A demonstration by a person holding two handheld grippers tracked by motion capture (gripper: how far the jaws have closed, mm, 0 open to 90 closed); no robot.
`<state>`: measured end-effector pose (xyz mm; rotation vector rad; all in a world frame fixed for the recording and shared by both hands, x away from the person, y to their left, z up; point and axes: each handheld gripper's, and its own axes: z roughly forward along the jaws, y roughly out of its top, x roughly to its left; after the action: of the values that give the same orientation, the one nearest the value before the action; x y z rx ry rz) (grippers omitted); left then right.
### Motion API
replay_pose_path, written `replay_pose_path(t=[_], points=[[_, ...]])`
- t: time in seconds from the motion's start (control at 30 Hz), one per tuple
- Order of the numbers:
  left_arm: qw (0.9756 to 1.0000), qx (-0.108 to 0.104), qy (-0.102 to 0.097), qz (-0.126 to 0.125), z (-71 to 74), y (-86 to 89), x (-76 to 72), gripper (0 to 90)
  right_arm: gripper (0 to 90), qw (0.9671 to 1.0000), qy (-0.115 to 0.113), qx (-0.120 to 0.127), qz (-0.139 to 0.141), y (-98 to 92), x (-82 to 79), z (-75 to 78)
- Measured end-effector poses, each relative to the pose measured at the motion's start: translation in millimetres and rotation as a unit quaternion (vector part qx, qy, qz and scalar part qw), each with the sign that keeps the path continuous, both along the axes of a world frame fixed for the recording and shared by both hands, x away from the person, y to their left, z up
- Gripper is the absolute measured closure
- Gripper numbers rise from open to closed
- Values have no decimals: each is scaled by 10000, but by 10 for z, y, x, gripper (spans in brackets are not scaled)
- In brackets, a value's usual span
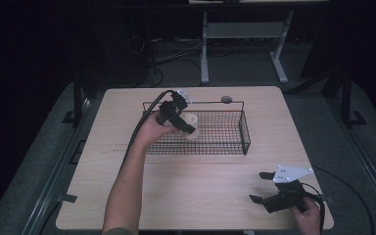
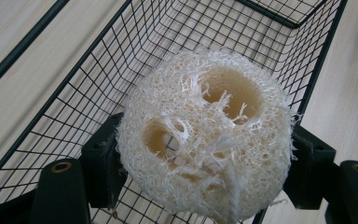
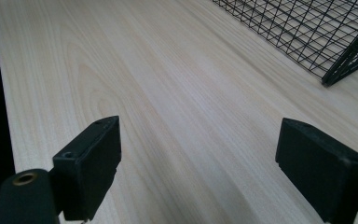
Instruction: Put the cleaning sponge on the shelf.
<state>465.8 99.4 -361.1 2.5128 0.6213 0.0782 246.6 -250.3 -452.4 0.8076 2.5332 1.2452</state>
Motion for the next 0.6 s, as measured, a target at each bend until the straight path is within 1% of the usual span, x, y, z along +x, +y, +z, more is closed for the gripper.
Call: replay_pose_path(t=[0.07, 0.13, 0.2, 0.27, 0.3, 0.37, 0.43, 0.6], points=[[10000, 16, -15, 19, -23, 6, 1, 271, 136, 10000, 2, 3, 7, -1, 0, 0], [10000, -28, 33, 70, -63, 8, 1, 271, 135, 10000, -3, -4, 5, -1, 1, -1], [10000, -5, 46, 72, -84, 15, 11, 271, 136, 10000, -12, -7, 16, 0, 2, -2], [9998, -25, 119, 130, -117, 14, 19, 272, 136, 10000, -12, -8, 15, 1, 2, -2], [9999, 26, 113, 110, -129, 20, 28, 272, 136, 10000, -10, -6, 22, 1, 2, -2], [9997, -38, 154, 186, -163, 19, 31, 271, 136, 10000, -10, 1, 18, -2, 0, 1], [9996, -20, 179, 196, -181, 17, 38, 272, 136, 10000, 4, 19, 20, -3, -4, 4], [9995, -36, 173, 248, -208, 2, 49, 271, 135, 10000, 4, 21, 21, -1, -6, 5]])
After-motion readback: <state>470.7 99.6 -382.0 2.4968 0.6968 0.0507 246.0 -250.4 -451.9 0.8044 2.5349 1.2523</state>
